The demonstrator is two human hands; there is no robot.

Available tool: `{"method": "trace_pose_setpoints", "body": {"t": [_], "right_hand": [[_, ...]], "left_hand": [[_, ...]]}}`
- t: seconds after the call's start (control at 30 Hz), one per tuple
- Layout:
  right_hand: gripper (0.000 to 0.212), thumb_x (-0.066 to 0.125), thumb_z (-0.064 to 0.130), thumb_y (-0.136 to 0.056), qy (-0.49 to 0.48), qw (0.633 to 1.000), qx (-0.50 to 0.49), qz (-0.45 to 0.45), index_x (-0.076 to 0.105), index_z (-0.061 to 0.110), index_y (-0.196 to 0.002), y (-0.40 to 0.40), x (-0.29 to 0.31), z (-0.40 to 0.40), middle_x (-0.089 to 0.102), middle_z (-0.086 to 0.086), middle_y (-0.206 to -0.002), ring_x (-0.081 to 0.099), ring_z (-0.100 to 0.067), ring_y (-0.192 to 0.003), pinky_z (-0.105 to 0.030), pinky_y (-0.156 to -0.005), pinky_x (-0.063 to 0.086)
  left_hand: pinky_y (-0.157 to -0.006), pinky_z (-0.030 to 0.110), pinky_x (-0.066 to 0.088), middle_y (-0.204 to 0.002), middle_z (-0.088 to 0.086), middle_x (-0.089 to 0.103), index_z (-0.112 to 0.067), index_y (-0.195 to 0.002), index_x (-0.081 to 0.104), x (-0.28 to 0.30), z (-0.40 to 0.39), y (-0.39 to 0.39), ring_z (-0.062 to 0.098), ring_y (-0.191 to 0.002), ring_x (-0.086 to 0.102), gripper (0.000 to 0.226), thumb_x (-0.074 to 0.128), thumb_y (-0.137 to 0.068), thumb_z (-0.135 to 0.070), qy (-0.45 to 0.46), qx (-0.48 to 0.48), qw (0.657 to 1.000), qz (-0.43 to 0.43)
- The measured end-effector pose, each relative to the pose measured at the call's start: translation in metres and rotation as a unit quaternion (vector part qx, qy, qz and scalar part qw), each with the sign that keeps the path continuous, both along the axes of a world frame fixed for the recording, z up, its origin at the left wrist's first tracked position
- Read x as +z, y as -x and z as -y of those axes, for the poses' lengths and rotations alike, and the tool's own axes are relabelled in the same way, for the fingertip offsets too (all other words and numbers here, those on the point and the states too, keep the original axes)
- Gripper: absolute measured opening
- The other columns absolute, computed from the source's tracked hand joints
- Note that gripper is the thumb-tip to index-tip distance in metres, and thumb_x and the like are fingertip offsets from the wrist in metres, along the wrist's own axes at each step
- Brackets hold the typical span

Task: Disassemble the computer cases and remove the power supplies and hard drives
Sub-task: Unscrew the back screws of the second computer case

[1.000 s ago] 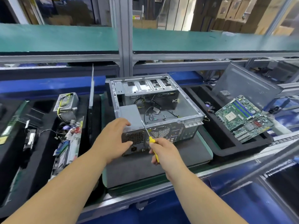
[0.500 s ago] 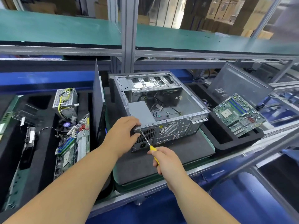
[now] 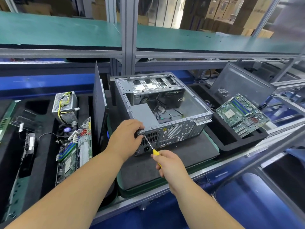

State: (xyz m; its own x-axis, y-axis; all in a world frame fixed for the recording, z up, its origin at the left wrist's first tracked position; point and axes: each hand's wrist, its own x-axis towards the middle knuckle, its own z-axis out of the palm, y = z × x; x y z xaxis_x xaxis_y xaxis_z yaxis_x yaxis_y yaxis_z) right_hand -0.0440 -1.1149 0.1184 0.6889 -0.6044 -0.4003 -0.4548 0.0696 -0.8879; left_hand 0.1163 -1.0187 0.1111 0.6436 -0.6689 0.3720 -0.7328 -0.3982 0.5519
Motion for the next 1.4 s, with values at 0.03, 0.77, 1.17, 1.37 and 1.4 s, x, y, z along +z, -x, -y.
{"method": "trace_pose_setpoints", "body": {"t": [0.03,0.77,1.17,1.37,1.4], "right_hand": [[0.013,0.06,0.024,-0.094,0.004,1.0,0.0,0.0,0.068,0.014,-0.095,0.0,0.0,0.0,0.053,0.002,-0.065,0.04,-0.009,-0.048,-0.022,-0.048,0.037],[0.036,0.034,0.034,-0.107,-0.165,0.983,-0.032,-0.077,0.056,0.011,-0.091,-0.021,0.021,-0.015,0.04,0.004,-0.045,0.023,-0.008,-0.033,-0.02,-0.037,0.021],[0.029,0.029,0.039,-0.107,0.452,0.86,0.137,-0.193,0.044,0.015,-0.116,-0.014,0.014,-0.019,0.064,-0.003,-0.102,0.063,-0.026,-0.089,-0.032,-0.06,0.033],[0.012,0.042,0.03,-0.103,0.385,0.906,0.134,-0.118,0.038,0.02,-0.106,-0.008,0.019,-0.021,0.061,-0.002,-0.092,0.05,-0.022,-0.075,-0.033,-0.059,0.034],[0.011,0.043,0.028,-0.102,0.372,0.912,0.136,-0.11,0.036,0.021,-0.104,-0.007,0.019,-0.021,0.058,-0.001,-0.089,0.05,-0.022,-0.074,-0.034,-0.056,0.033]], "left_hand": [[-0.104,0.023,0.036,-0.122,-0.009,0.062,-0.02,-0.115,0.067,0.0,0.0,0.0,0.012,-0.122,0.048,0.031,0.073,-0.086,-0.017,-0.001,-0.001,1.0,0.001],[-0.104,0.03,0.04,-0.126,-0.009,0.06,-0.021,-0.118,0.065,-0.001,0.0,0.001,0.012,-0.125,0.045,0.035,0.072,-0.084,-0.016,-0.003,0.004,1.0,-0.005],[-0.093,0.021,0.042,-0.112,-0.013,0.058,-0.025,-0.113,0.061,0.007,-0.01,0.019,0.007,-0.109,0.052,0.027,0.068,-0.087,-0.023,0.062,0.028,0.997,-0.045],[-0.068,0.031,0.055,-0.073,-0.003,0.072,-0.019,-0.079,0.071,0.01,0.0,0.046,0.014,-0.072,0.069,0.026,0.07,-0.087,-0.043,0.059,0.116,0.902,-0.412],[-0.069,0.03,0.055,-0.072,-0.001,0.073,-0.012,-0.081,0.073,0.011,0.004,0.047,0.016,-0.071,0.07,0.029,0.072,-0.087,-0.04,0.072,0.105,0.87,-0.476]]}}
